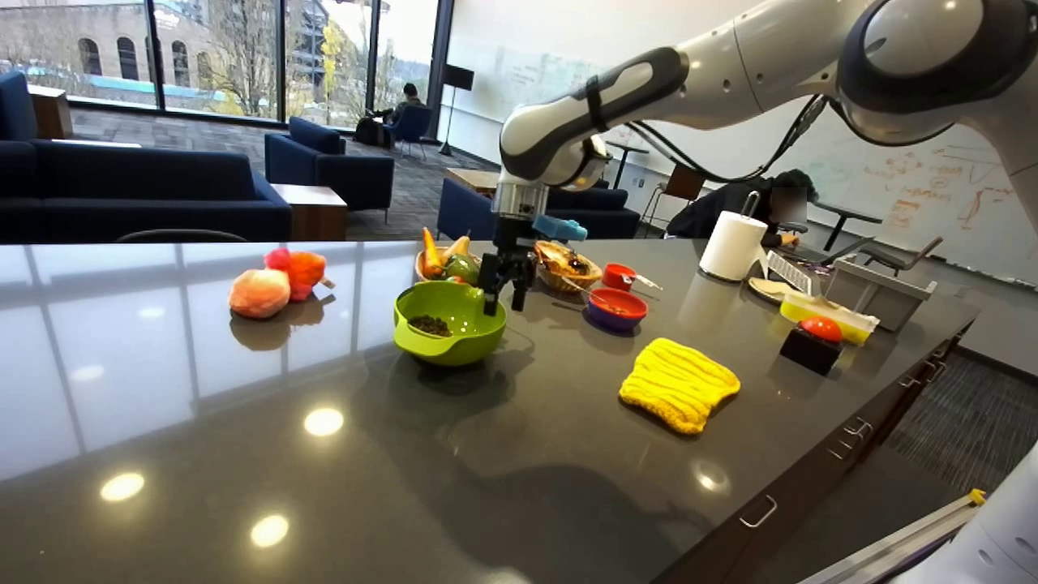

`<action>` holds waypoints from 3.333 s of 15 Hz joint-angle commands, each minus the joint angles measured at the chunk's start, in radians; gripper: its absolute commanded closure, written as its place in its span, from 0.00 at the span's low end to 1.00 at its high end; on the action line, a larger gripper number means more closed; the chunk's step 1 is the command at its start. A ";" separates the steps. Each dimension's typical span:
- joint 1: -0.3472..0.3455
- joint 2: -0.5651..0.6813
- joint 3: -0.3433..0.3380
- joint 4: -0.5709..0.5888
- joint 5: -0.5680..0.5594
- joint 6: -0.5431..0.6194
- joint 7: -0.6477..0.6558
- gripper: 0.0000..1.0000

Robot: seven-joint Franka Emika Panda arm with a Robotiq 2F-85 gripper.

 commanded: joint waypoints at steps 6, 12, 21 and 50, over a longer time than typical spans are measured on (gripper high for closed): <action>-0.029 -0.028 0.029 -0.101 0.003 0.059 -0.061 0.48; -0.030 -0.031 0.040 -0.108 0.004 0.058 -0.068 0.93; 0.009 -0.046 0.018 -0.086 -0.073 -0.024 -0.033 0.98; 0.226 -0.053 0.082 -0.066 -0.162 -0.288 0.159 0.98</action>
